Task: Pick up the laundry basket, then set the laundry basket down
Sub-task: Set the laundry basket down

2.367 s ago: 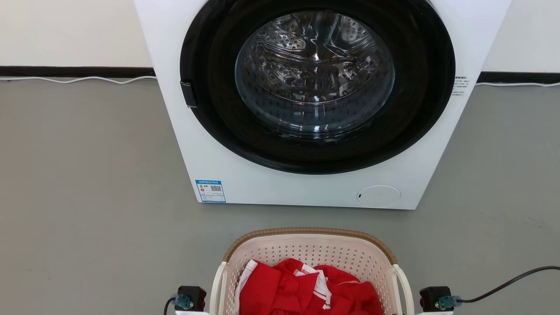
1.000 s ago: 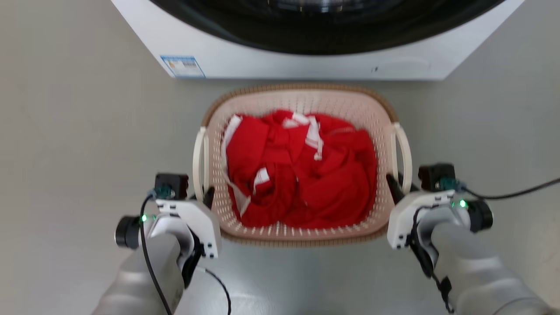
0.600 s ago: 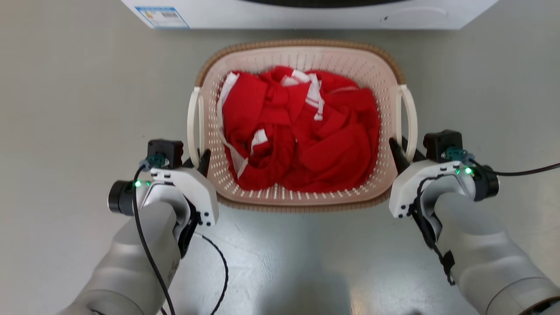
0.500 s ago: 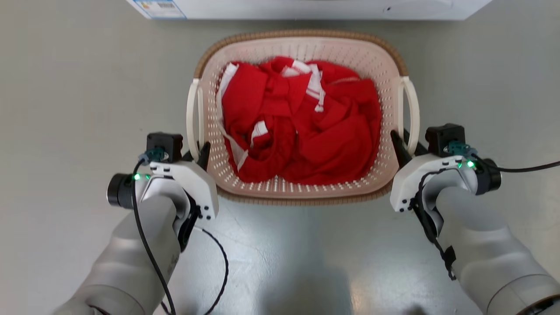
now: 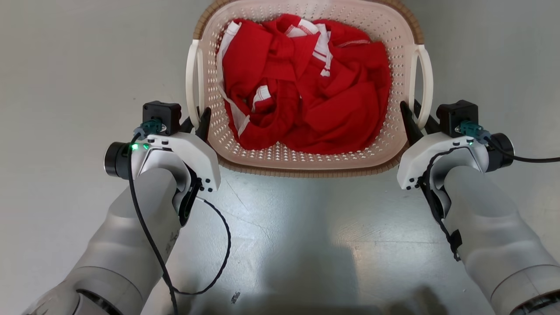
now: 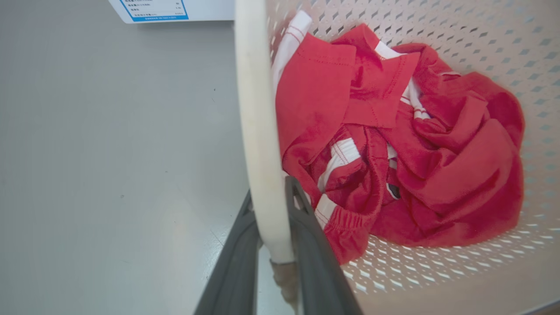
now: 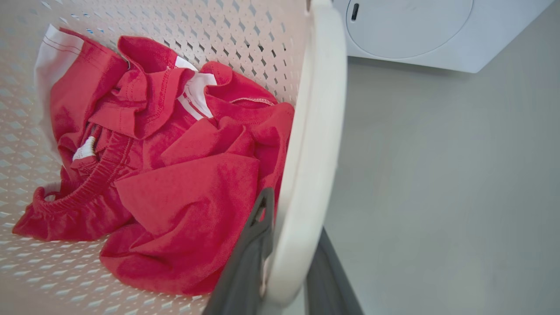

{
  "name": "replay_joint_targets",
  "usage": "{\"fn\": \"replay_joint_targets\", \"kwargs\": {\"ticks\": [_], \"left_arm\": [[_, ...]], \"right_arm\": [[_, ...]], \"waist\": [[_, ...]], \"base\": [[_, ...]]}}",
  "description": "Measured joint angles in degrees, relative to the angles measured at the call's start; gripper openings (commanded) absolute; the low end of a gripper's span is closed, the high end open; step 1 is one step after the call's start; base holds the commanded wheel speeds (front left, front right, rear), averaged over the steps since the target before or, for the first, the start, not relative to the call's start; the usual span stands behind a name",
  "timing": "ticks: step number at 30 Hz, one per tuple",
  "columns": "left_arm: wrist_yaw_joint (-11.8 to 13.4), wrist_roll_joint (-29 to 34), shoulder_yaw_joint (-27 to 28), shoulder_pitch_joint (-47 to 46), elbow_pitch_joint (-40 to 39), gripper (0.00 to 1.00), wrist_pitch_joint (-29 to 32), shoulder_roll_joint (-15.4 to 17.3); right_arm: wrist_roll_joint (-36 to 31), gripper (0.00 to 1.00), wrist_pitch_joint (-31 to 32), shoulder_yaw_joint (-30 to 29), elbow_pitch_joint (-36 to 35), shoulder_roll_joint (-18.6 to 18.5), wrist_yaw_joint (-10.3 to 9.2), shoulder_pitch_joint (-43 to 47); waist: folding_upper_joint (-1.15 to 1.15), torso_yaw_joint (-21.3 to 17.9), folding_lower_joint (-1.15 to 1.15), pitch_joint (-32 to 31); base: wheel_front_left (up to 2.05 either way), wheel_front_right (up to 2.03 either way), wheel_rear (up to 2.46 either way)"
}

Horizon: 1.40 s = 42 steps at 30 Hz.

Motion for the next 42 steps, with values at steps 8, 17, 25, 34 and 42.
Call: {"fn": "replay_joint_targets", "kwargs": {"ticks": [8,17,25,34,42], "left_arm": [[0.5,2.0,1.9,-1.0,-1.4,0.0,0.0,0.2],[0.5,3.3,3.7,-2.5,-2.1,0.0,-0.1,0.3],[0.5,5.0,4.7,-3.4,-1.8,0.0,-0.1,0.1],[0.4,5.6,5.7,-3.8,-0.9,0.0,-0.1,-0.3],[-0.1,5.9,6.2,-5.0,0.1,0.0,-0.1,-0.5]], "right_arm": [[-3.1,0.0,0.0,-3.1,-1.4,-0.1,0.0,-0.7],[-5.3,0.0,0.0,-5.5,-1.8,-0.1,0.01,-2.4],[-5.6,0.0,0.0,-6.2,-1.9,-0.1,0.01,-3.3],[-5.6,0.0,0.0,-6.2,-2.1,-0.1,0.01,-3.4],[-5.5,0.0,-0.1,-6.1,-2.4,-0.1,0.01,-3.6]], "waist": [[0.0,0.5,0.0,2.5],[0.0,0.5,0.0,4.8],[0.0,0.5,0.0,6.4],[0.0,0.4,0.0,7.4],[0.0,0.0,0.0,8.0]], "base": [[0.0,0.0,0.0],[0.0,0.0,0.0],[0.0,0.0,0.0],[0.0,0.0,0.0],[0.0,0.0,0.0]]}}
